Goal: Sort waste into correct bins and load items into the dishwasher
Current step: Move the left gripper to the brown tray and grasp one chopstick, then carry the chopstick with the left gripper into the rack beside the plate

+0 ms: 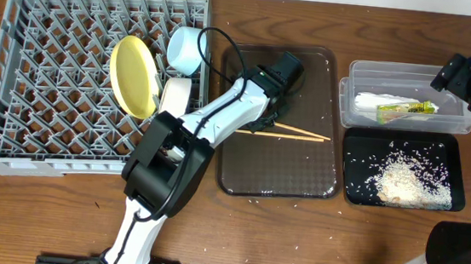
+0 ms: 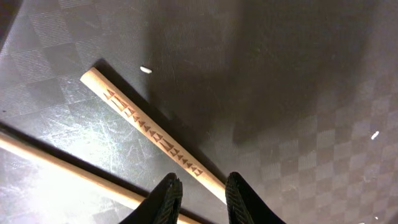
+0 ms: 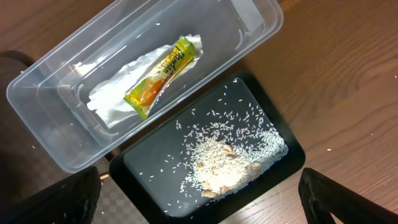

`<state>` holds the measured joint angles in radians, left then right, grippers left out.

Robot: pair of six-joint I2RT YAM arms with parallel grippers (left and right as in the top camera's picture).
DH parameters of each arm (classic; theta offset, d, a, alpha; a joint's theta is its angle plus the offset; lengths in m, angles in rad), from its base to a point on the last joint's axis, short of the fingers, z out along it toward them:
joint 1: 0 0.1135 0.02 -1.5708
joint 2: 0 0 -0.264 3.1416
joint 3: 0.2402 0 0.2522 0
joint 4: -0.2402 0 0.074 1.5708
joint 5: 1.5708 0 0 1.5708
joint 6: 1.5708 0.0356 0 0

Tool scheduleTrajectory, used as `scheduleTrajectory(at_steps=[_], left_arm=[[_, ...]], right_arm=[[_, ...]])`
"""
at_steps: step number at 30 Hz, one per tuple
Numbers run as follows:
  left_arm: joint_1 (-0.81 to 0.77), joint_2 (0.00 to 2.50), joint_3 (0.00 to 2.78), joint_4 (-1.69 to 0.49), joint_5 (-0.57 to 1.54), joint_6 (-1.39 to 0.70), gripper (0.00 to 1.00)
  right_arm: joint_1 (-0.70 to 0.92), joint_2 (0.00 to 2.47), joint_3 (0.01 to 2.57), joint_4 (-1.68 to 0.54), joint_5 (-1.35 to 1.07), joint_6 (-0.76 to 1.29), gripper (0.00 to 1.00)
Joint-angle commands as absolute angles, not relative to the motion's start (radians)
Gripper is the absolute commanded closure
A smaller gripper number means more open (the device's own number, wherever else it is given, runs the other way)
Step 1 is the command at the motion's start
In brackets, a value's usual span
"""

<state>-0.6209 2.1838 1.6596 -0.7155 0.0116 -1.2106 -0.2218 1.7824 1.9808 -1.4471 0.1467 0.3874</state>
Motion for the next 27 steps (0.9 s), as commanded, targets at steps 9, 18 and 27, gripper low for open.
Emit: scheduleTrajectory(at_steps=[9, 18, 27], left_arm=[[-0.619, 2.251, 1.672, -0.705, -0.014, -1.232, 0.71], [-0.618, 2.28, 1.671, -0.704, -0.035, -1.226, 0.91], [-0.586, 2.28, 1.671, -0.669, -0.039, -1.223, 0.92]], right_arm=[[-0.221, 1.786, 1.982, -1.448, 0.153, 0.404, 0.01], [-0.221, 1.786, 1.982, -1.448, 0.153, 0.404, 0.01], [-0.221, 1.786, 1.982, -1.448, 0.153, 0.404, 0.01]])
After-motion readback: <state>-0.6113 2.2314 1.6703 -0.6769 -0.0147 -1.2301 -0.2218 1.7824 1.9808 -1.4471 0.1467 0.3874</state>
